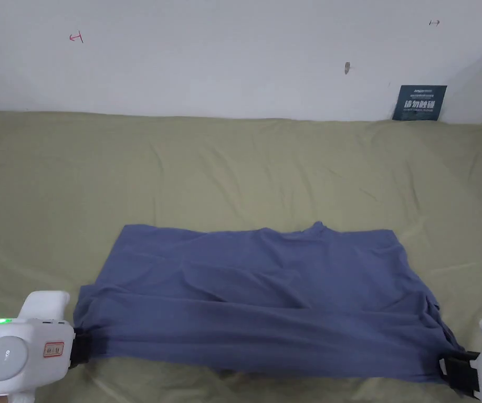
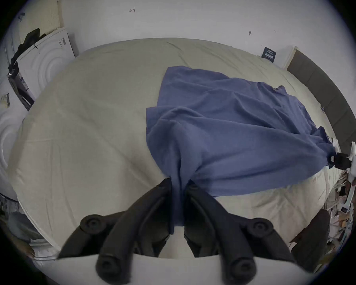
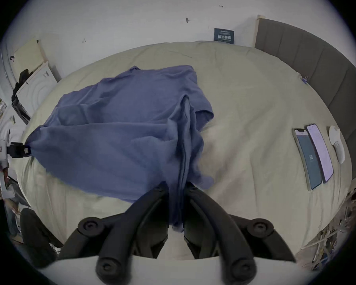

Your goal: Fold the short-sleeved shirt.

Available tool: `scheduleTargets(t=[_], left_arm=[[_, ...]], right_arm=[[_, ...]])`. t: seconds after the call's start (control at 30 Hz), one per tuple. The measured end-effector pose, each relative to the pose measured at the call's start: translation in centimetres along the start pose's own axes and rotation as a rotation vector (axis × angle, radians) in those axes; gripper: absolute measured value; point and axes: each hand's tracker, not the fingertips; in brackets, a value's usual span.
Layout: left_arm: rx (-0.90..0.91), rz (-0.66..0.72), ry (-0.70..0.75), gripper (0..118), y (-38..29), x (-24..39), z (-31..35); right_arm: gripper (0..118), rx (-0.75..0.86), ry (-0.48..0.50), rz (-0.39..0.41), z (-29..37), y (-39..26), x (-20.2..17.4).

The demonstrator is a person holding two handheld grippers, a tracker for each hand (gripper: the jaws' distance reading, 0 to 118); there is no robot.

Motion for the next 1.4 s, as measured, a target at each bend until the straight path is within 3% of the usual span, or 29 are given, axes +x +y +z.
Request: scheduleTargets(t=[0.33, 0.53, 0.57, 0.6, 0.63, 0.67, 0.7, 0.83, 0.87, 0.9, 0.93, 0.97, 1.0, 1.23, 1.27, 1.33, 1.37, 1.4], left_arm=[[-0.048, 0.013, -0.001, 12, -9.6, -0.8, 5.2], [-0.075, 0.057, -0.017, 12, -11.8, -2.1, 5.2], [-0.073, 0.066, -0.032, 12, -11.6, -2.4, 5.1], [-0.071, 0.071, -0.053, 31, -11.4, -2.6, 5.0], [-0.059, 0.077, -0.061, 67, -11.2, -2.7, 5.1], [-0.042, 0.099, -0.065, 102, -10.9, -2.9, 5.2], [-0.035, 0.100, -0.061, 118, -10.4, -3.2, 5.3], [0.026, 0.114, -0.075, 117, -6.2, -3.7, 5.5], [0.029, 0.107, -0.088, 117, -4.7, -3.6, 5.0], [0.038, 0.102, -0.085, 112, -3.2, -3.2, 4.4], [0.052, 0.091, -0.071, 97, -1.6, -2.8, 3.5], [0.057, 0.085, -0.070, 62, 0.0, -2.6, 2.6], [0.066, 0.078, -0.073, 1, 1.7, -2.3, 1.4], [0.039, 0.055, 0.015, 0, 8.7, -0.4, -7.0], [0.031, 0.052, 0.034, 6, 9.3, -0.3, -8.0], [0.013, 0.030, 0.050, 88, 10.3, -0.1, -9.4], [-0.027, 0.017, 0.071, 118, 10.2, 0.1, -10.4], [-0.018, 0.016, 0.073, 118, 10.1, 0.2, -11.1]], right_arm=[[12, -0.057, 0.032, -0.003, 5.8, -8.2, 0.2], [15, -0.070, 0.038, -0.025, 6.4, -10.6, -0.1], [30, -0.074, 0.046, -0.030, 6.3, -10.4, -0.1], [72, -0.085, 0.044, -0.031, 6.1, -10.2, -0.1], [105, -0.092, 0.034, -0.024, 6.1, -9.9, -0.1], [117, -0.089, 0.030, -0.019, 6.1, -9.5, 0.0], [108, -0.068, 0.042, -0.009, 6.6, -9.1, -0.2], [107, 0.026, 0.047, -0.051, 7.1, -4.8, -0.1], [102, 0.032, 0.044, -0.049, 6.7, -3.7, -0.2], [80, 0.036, 0.041, -0.045, 6.1, -2.3, -0.2], [48, 0.051, 0.032, -0.038, 5.5, -1.0, -0.2], [13, 0.068, 0.013, -0.023, 4.9, 0.1, -0.5], [0, 0.080, -0.011, -0.009, 3.9, 1.4, -0.8], [0, 0.081, -0.034, -0.027, -1.8, 6.8, 0.4], [0, 0.075, -0.034, -0.026, -2.5, 7.2, 0.6], [0, 0.060, -0.043, -0.025, -4.0, 7.9, 1.3], [0, 0.053, -0.044, -0.018, -4.5, 8.1, 1.5], [0, 0.046, -0.054, -0.011, -5.0, 8.2, 1.7]])
